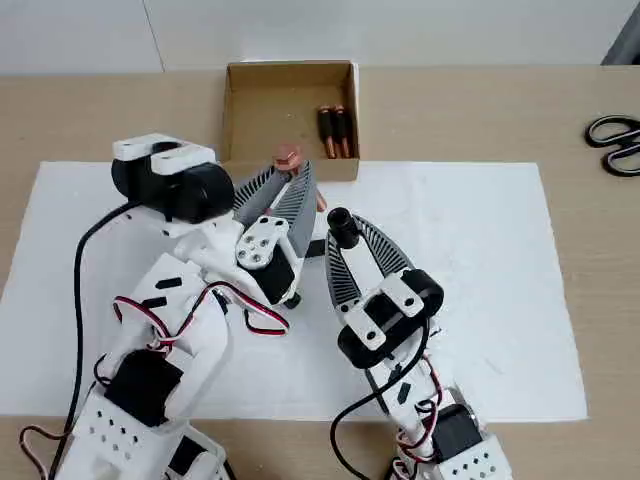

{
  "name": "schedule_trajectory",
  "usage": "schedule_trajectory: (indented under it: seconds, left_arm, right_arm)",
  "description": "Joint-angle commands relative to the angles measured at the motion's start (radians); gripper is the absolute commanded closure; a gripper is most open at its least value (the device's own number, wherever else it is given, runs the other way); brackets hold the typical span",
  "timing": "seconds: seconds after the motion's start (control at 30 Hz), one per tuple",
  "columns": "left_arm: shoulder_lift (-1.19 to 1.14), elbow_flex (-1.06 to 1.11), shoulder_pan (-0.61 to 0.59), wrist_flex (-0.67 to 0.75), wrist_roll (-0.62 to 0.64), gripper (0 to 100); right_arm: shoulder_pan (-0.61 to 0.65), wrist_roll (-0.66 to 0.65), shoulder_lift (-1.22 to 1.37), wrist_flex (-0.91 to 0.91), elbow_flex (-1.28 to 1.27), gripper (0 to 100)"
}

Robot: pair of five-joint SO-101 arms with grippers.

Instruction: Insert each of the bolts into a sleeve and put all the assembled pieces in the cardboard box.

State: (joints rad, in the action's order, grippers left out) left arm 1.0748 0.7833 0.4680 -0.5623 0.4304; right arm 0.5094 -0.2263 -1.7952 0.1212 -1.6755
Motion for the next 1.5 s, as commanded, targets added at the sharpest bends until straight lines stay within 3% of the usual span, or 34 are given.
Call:
schedule_trajectory:
  seconds: [0.0, 0.63, 1.03, 1.37, 1.47]
  left_arm:
    - [0.012, -0.002, 0.005, 0.025, 0.029, 99]
    - [0.012, 0.025, 0.06, 0.026, 0.029, 99]
    - [0.014, 0.09, 0.058, 0.075, -0.091, 99]
    - [0.023, 0.079, 0.061, -0.149, -0.164, 99]
    - [0.023, 0.059, 0.063, -0.189, -0.216, 92]
  right_arm:
    - [0.008, -0.006, -0.01, -0.028, -0.008, 99.5]
    - [0.01, -0.005, -0.01, -0.028, -0.008, 99.5]
    - [0.093, -0.008, -0.01, -0.028, 0.003, 99.5]
    - [0.091, -0.009, -0.01, -0.028, 0.037, 99.5]
    - [0.091, -0.009, -0.01, -0.028, 0.038, 99.5]
